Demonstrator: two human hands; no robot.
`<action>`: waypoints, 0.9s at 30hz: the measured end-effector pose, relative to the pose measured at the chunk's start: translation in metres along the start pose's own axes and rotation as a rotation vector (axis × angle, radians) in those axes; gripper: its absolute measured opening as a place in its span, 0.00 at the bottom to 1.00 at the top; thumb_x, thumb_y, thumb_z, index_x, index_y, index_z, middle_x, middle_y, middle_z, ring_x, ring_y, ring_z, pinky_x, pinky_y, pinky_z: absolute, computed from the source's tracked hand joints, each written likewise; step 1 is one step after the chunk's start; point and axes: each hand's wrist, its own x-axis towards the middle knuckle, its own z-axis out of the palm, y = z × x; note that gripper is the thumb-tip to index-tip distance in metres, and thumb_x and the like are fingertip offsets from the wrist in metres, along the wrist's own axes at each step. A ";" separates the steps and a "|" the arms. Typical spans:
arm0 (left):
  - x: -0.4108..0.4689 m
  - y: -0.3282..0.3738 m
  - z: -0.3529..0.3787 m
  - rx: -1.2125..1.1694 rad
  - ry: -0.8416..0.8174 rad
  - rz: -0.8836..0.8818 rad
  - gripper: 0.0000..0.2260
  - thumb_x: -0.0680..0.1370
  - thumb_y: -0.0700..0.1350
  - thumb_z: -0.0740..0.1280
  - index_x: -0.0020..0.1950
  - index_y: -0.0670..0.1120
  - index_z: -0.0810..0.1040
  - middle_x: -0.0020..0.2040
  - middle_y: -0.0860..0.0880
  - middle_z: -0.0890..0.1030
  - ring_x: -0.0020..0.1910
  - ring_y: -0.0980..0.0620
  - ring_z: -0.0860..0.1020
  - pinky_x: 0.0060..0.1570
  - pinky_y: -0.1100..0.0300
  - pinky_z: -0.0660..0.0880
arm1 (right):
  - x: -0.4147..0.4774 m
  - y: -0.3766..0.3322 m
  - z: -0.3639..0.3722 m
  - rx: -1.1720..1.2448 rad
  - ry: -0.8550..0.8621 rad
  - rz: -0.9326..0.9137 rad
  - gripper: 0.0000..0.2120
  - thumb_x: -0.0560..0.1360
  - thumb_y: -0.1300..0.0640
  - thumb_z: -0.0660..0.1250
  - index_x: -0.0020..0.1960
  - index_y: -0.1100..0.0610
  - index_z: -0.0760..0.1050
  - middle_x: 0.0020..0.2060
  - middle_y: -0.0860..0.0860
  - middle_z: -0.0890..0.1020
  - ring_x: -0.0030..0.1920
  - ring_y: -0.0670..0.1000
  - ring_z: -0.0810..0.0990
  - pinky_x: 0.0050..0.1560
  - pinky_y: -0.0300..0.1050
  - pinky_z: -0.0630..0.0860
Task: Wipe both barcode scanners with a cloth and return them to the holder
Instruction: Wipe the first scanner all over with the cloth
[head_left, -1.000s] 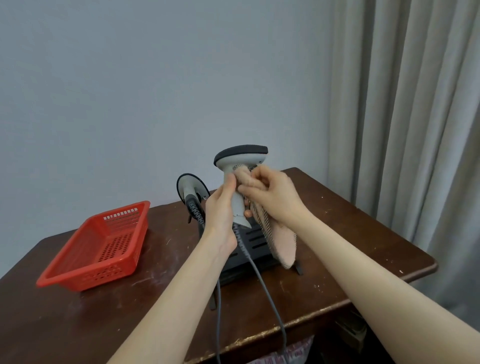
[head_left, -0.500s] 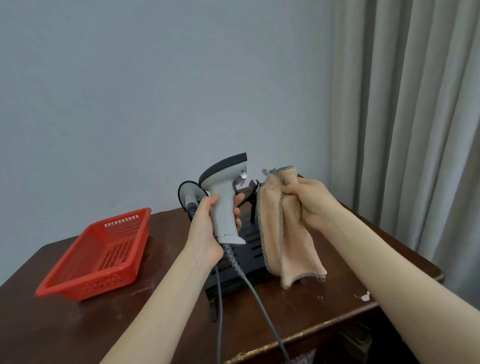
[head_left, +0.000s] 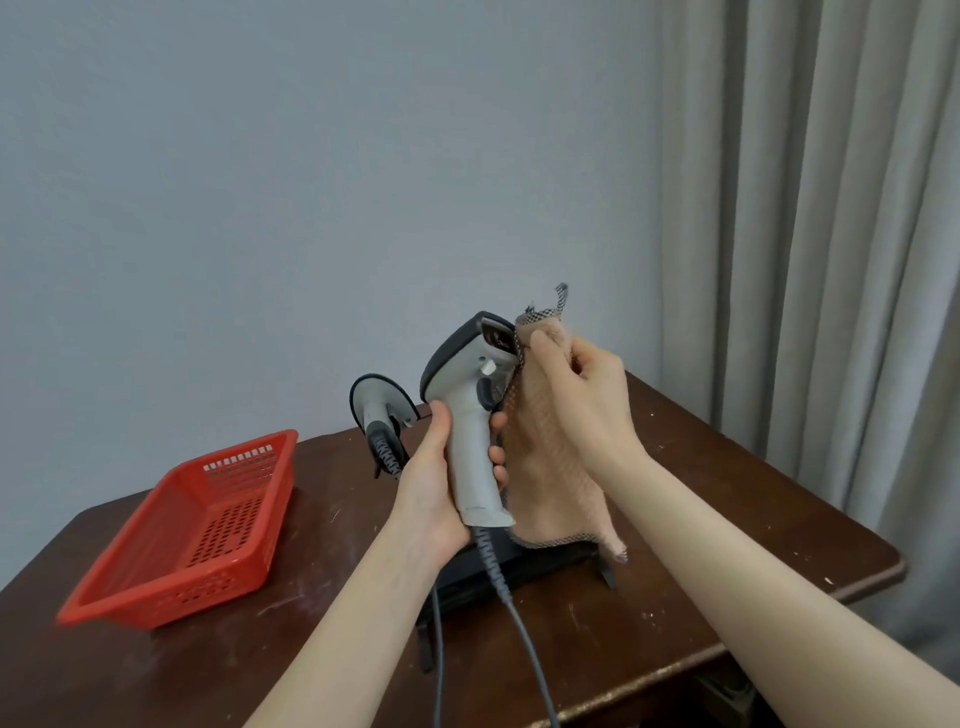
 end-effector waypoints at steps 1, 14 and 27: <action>0.000 -0.001 0.000 -0.010 0.007 -0.002 0.23 0.78 0.60 0.59 0.53 0.41 0.79 0.39 0.48 0.81 0.26 0.54 0.74 0.24 0.64 0.74 | 0.000 0.002 0.001 0.021 -0.040 0.008 0.15 0.79 0.49 0.61 0.39 0.52 0.82 0.38 0.42 0.82 0.43 0.40 0.79 0.44 0.31 0.69; -0.006 -0.015 0.009 0.086 0.097 0.064 0.22 0.79 0.60 0.58 0.45 0.42 0.77 0.29 0.48 0.75 0.22 0.55 0.71 0.21 0.66 0.69 | 0.003 -0.008 0.003 0.132 -0.103 0.023 0.04 0.72 0.57 0.73 0.40 0.50 0.82 0.42 0.50 0.82 0.36 0.39 0.78 0.41 0.33 0.73; -0.006 -0.014 0.012 0.194 0.100 0.135 0.23 0.79 0.60 0.57 0.45 0.41 0.77 0.30 0.47 0.74 0.22 0.55 0.70 0.20 0.65 0.69 | 0.017 -0.016 -0.004 0.255 -0.224 0.266 0.08 0.71 0.55 0.74 0.44 0.58 0.78 0.29 0.46 0.82 0.28 0.42 0.79 0.30 0.36 0.74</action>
